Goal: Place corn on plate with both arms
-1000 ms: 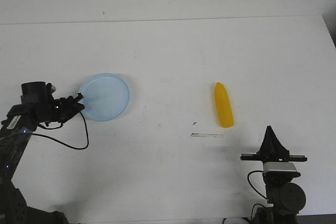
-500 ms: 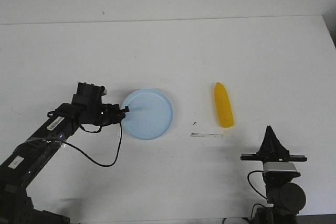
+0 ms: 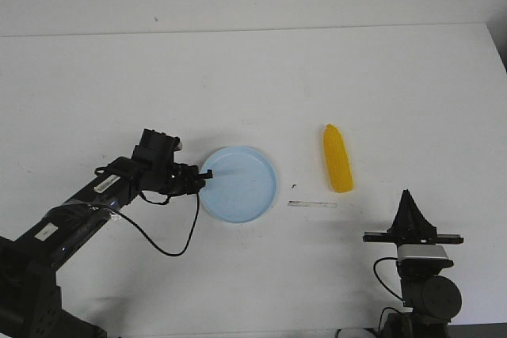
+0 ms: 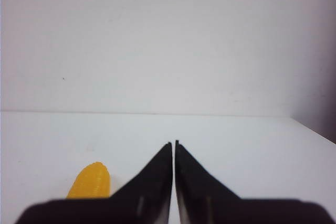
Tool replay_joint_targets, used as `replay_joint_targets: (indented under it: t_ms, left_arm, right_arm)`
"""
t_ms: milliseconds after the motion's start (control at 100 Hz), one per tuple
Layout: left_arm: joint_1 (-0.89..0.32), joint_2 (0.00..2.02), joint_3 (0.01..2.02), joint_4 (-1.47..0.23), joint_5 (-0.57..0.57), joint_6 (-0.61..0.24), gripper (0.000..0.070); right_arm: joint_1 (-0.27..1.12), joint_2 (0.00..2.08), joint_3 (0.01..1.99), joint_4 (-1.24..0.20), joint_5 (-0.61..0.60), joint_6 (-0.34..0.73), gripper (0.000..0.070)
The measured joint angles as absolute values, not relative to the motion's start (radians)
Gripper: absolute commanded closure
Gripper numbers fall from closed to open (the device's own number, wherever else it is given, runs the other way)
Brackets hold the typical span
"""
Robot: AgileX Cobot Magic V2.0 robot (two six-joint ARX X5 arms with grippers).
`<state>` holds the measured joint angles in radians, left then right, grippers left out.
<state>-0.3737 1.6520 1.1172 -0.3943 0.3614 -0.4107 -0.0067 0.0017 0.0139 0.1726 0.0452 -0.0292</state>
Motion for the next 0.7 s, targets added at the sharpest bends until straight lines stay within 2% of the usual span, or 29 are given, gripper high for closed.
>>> replay_joint_targets:
  t_ms: [100,150,410,570,680,700]
  left_arm:
    - [-0.389,1.652,1.117,-0.375,0.365,-0.411,0.0488]
    - [-0.392,1.652,1.117,-0.368,0.365,-0.411,0.0456]
    - [-0.404,1.641,1.117,-0.382,0.365,-0.41,0.0455]
    - [-0.385,1.536,1.116,-0.406,0.365,-0.41,0.0474]
    - [-0.345,1.425,1.116,-0.396,0.354,-0.41,0.0654]
    - [-0.338,1.406,1.115,-0.39,0.344,-0.41,0.067]
  right_arm:
    - [-0.007,0.002,0.014,0.172,0.045,-0.029,0.0689]
    - [-0.007,0.002,0.014,0.172,0.045,-0.029,0.0689]
    - [-0.007,0.002,0.014,0.172,0.045,-0.029,0.069]
    - [-0.007,0.002,0.014,0.172,0.045,-0.029,0.0689]
    - [-0.007,0.002,0.014,0.172,0.045,-0.029,0.0689]
    - [-0.007,0.002,0.014,0.172,0.045,-0.029,0.069]
